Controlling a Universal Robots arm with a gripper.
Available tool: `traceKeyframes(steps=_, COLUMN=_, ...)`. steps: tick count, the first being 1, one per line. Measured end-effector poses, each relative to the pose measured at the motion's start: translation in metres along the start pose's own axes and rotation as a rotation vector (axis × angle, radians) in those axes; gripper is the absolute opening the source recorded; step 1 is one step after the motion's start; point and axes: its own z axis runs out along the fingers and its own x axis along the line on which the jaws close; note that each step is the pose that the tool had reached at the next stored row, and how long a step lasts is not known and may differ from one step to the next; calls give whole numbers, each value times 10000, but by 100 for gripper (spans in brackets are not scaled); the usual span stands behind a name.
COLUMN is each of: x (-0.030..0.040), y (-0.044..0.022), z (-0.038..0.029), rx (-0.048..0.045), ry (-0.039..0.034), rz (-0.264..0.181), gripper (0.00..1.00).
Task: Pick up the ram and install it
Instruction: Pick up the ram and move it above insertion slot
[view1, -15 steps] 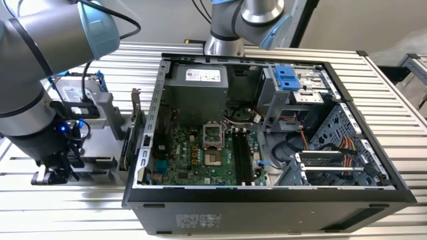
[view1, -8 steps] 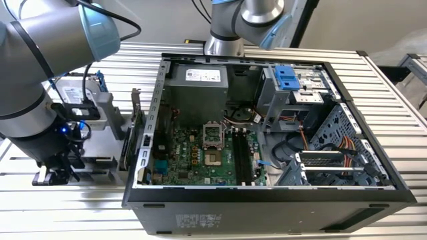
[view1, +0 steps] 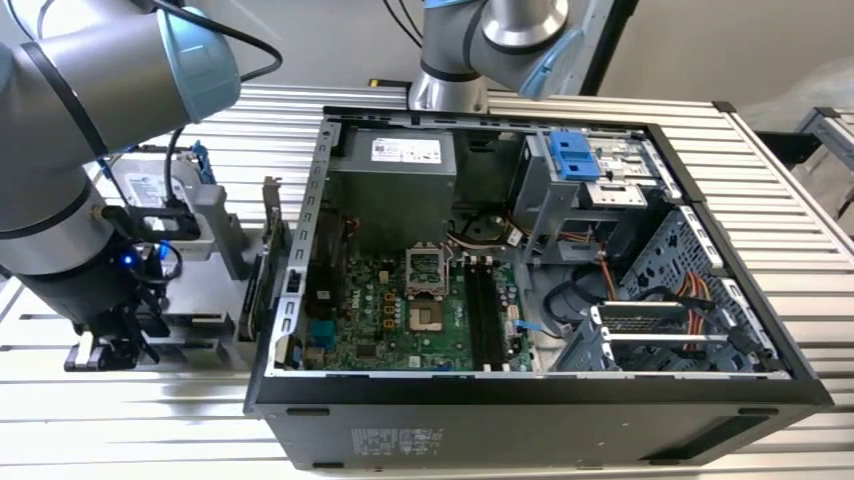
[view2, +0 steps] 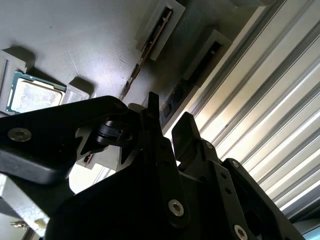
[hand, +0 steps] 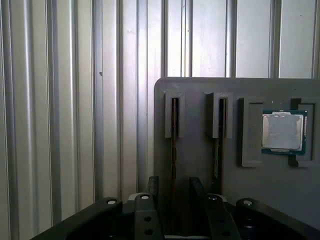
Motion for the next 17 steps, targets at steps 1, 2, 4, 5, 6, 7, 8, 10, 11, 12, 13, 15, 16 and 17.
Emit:
traceKeyframes(steps=1, x=0, y=0, z=0, rx=0, ry=0, rz=1, gripper=100)
traceKeyframes(steps=2, x=0, y=0, z=0, rx=0, ry=0, rz=2, gripper=100)
traceKeyframes(steps=4, x=0, y=0, z=0, rx=0, ry=0, rz=5, gripper=0)
traceKeyframes(steps=5, x=0, y=0, z=0, rx=0, ry=0, rz=6, gripper=0)
traceKeyframes(steps=6, x=0, y=0, z=0, rx=0, ry=0, rz=7, gripper=0)
traceKeyframes(steps=7, x=0, y=0, z=0, rx=0, ry=0, rz=8, gripper=0)
traceKeyframes(steps=8, x=0, y=0, z=0, rx=0, ry=0, rz=8, gripper=0)
traceKeyframes(steps=10, x=0, y=0, z=0, rx=0, ry=0, rz=29, gripper=0)
traceKeyframes(steps=11, x=0, y=0, z=0, rx=0, ry=0, rz=30, gripper=0)
traceKeyframes(steps=12, x=0, y=0, z=0, rx=0, ry=0, rz=31, gripper=0)
traceKeyframes(steps=13, x=0, y=0, z=-1, rx=0, ry=-1, rz=31, gripper=0)
traceKeyframes(steps=15, x=0, y=0, z=-13, rx=0, ry=-1, rz=32, gripper=0)
traceKeyframes(steps=16, x=0, y=0, z=-20, rx=0, ry=-1, rz=31, gripper=0)
traceKeyframes(steps=17, x=0, y=0, z=-27, rx=0, ry=-1, rz=31, gripper=0)
